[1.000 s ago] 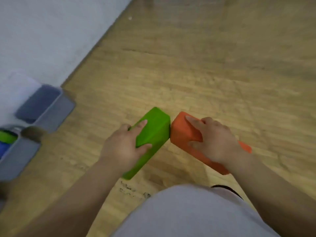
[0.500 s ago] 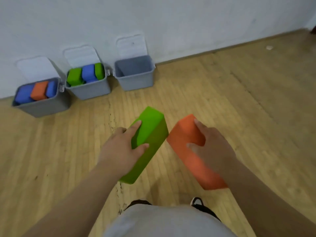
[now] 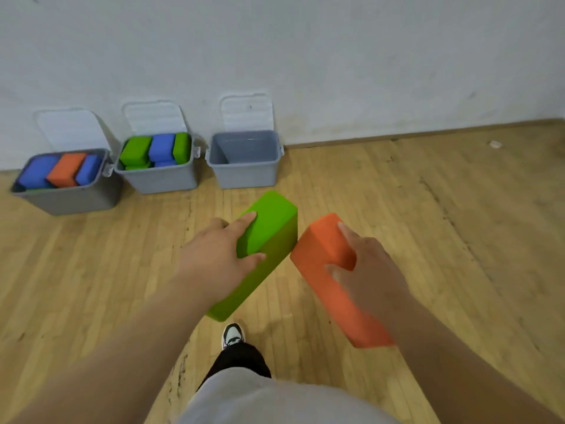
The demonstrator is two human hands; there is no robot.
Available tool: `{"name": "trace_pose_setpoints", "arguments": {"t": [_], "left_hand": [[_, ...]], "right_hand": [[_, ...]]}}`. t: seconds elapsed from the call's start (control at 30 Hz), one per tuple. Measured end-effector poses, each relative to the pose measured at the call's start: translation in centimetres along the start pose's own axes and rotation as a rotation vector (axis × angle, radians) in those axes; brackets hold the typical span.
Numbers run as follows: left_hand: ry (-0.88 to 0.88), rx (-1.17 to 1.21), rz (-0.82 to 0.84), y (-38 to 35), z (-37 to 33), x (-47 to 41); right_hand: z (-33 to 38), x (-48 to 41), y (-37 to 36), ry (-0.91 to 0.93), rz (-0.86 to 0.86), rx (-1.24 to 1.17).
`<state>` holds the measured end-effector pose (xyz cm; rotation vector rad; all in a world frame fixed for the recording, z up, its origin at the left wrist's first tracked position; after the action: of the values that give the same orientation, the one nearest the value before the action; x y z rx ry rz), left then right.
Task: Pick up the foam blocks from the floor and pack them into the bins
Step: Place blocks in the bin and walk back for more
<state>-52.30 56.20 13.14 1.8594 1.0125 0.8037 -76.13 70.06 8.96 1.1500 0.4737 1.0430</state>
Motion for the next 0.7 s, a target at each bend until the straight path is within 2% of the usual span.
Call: {"name": "trace_pose_setpoints", "arguments": {"t": [0.17, 0.27, 0.4, 0.53, 0.7], "left_hand": [[-0.032, 0.078, 0.009, 0.6, 2.4, -9.2], [-0.050, 0.152, -0.007, 3.1, 4.8, -15.8], [-0.088, 0.116, -0.030, 7.3, 7.8, -23.0], [-0.028, 0.157, -0.021, 9.5, 11.2, -29.8], [0.105, 0.169, -0.037, 8.0, 12.8, -37.5]], "right_hand": [[2.8, -8.4, 0.0, -0.069, -0.021, 0.021], [5.8, -14.4, 0.5, -0.104, -0.081, 0.011], [10.6, -22.3, -0.5, -0.123, -0.076, -0.088], [14.4, -28.9, -0.5, -0.086, -0.047, -0.050], [17.1, -39.4, -1.2, -0.025, 0.007, -0.014]]}}
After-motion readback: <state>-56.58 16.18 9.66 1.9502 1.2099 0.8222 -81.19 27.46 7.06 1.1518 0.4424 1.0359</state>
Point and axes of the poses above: each hand's wrist, its own x-axis away from the middle knuckle, its own y-axis out of the back of the hand, z = x × y, the point moved 4 cm from there along -x, towards the middle knuckle, and after that the axes turned 9 degrees about x, right-handed, at the moved point
